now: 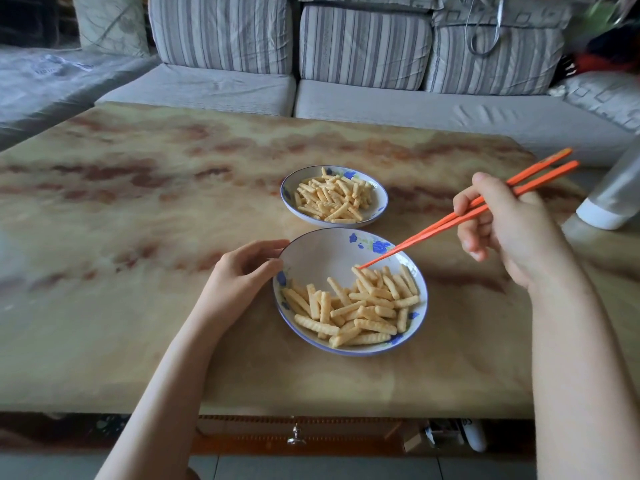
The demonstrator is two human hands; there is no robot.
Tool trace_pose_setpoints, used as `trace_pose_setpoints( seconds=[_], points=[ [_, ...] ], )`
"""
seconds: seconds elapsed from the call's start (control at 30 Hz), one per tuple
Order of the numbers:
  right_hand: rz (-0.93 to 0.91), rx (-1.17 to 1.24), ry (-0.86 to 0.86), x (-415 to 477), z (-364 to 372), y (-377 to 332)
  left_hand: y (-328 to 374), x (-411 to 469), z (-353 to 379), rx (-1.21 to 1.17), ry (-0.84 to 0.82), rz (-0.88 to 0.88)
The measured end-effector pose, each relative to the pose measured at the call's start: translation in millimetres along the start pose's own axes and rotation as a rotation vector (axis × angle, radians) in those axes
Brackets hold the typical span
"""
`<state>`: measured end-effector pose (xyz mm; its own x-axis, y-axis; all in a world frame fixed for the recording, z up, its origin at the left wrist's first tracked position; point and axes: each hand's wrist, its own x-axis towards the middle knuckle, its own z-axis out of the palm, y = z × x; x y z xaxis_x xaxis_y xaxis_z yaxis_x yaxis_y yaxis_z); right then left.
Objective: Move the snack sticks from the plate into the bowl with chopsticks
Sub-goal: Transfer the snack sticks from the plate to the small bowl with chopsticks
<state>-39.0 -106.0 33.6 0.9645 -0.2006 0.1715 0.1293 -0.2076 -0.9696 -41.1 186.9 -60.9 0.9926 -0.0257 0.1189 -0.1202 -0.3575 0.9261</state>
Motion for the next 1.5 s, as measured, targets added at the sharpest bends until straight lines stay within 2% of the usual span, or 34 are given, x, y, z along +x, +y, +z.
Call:
trace_pose_setpoints(
  seconds=[0.5,0.77,1.07,1.3,1.5],
  points=[
    [-0.028,0.356,0.3,12,31,18,-2,1,0,0.002,-0.01,0.01],
    [0.0,0.48,0.392,18,47,26,-2,1,-1,0.01,-0.007,0.008],
    [-0.009,0.371,0.301,24,67,41,-3,1,0,0.002,-0.005,0.015],
    [-0.078,0.32,0.278,21,49,27,-2,1,-1,0.006,-0.009,0.018],
    [-0.07,0.199,0.108,15,10,5,-1,0,0,0.007,-0.007,0.006]
  ],
)
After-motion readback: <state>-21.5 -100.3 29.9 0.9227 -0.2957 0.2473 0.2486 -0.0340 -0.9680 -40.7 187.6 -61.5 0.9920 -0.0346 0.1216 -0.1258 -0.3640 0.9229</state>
